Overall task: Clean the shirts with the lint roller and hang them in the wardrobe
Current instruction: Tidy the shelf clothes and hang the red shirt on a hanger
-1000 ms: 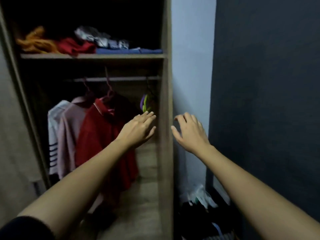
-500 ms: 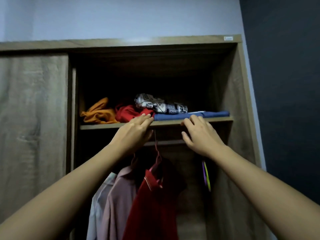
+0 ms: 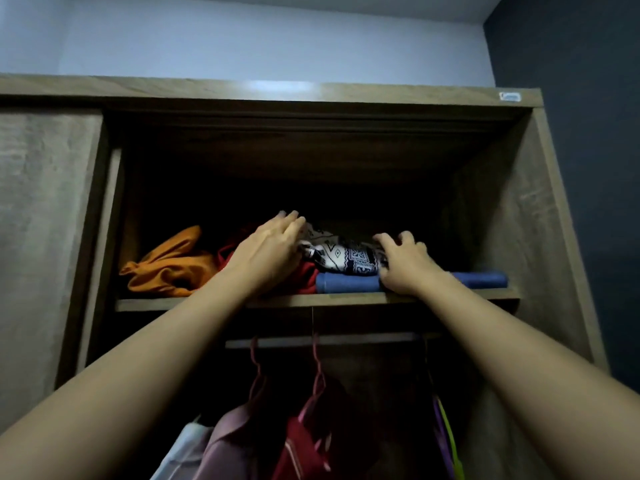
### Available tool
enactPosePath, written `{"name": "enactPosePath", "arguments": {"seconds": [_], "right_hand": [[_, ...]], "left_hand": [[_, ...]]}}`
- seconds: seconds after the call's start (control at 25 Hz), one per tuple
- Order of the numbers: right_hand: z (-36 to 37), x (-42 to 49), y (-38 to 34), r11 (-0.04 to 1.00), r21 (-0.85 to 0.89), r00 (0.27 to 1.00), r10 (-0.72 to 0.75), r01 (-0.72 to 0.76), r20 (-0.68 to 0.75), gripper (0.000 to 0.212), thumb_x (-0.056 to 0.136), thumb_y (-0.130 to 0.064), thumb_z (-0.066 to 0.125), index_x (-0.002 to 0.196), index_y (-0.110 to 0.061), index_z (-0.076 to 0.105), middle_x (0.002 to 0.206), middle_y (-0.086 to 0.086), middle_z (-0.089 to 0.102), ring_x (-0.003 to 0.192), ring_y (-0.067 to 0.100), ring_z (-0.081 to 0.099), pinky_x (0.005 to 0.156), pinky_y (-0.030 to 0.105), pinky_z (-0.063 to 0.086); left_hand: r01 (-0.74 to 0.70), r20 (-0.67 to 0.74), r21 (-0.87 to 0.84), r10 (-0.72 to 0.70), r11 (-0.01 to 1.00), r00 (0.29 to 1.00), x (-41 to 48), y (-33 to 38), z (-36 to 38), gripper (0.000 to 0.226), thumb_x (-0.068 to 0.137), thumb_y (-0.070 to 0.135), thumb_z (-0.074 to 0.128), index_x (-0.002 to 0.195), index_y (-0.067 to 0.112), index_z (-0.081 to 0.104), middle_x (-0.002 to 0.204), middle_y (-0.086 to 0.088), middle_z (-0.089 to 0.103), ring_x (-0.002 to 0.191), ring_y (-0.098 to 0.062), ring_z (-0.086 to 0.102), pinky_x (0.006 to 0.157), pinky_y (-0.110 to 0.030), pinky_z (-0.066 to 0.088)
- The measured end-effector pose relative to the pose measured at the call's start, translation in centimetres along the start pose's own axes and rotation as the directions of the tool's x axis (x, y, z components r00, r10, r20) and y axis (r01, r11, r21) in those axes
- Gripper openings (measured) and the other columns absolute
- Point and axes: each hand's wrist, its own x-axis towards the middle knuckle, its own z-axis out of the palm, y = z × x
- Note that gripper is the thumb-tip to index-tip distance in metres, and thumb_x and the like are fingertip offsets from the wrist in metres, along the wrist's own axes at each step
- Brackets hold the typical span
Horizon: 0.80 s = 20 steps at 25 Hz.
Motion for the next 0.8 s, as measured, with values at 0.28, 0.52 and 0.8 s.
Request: {"name": "enactPosePath", "arguments": {"seconds": [0.28,0.52,0.8], "right_hand": [[-0.2,4.4,0.4,0.995,0.055,0.923,-0.103,0.089,0.372,0.064,0.086,-0.023,0.055,0.144,-0.033,0.029,0.148,0.008,0.037,0.131,0.027,0.041,0.105,0.031,0.035],[1.3,5.3,2.2,0.880,0.464,0.990,-0.133,0.099,0.042,0.050,0.084,-0.002,0.053,0.131,-0.018,0.050,0.123,0.012,0.059,0.102,0.026,0.061,0.083,0.030,0.049],[-0.7,3.9,10.0,0.841,0.540,0.977,0.114,0.000,-0.178,0.037,0.075,-0.001,0.057,0.107,-0.018,0.065,0.091,0.004,0.063,0.085,0.025,0.061,0.077,0.032,0.048]], "left_hand": [[0.045,0.393,0.142,-0.098,0.989,0.914,3.5,-0.8,1.0,0.068,0.086,0.050,0.052,0.145,0.038,0.022,0.150,-0.007,0.032,0.130,-0.033,0.039,0.105,-0.046,0.037],[0.154,0.277,0.173,-0.198,0.973,0.940,5.2,-0.1,-0.1,0.036,0.090,0.049,0.047,0.122,0.034,0.055,0.126,-0.008,0.058,0.116,-0.032,0.054,0.098,-0.056,0.037],[-0.133,0.087,0.080,0.126,0.988,0.988,5.9,7.0,3.6,0.030,0.096,0.041,0.040,0.118,0.025,0.051,0.116,-0.009,0.063,0.104,-0.032,0.060,0.072,-0.034,0.043]]}}
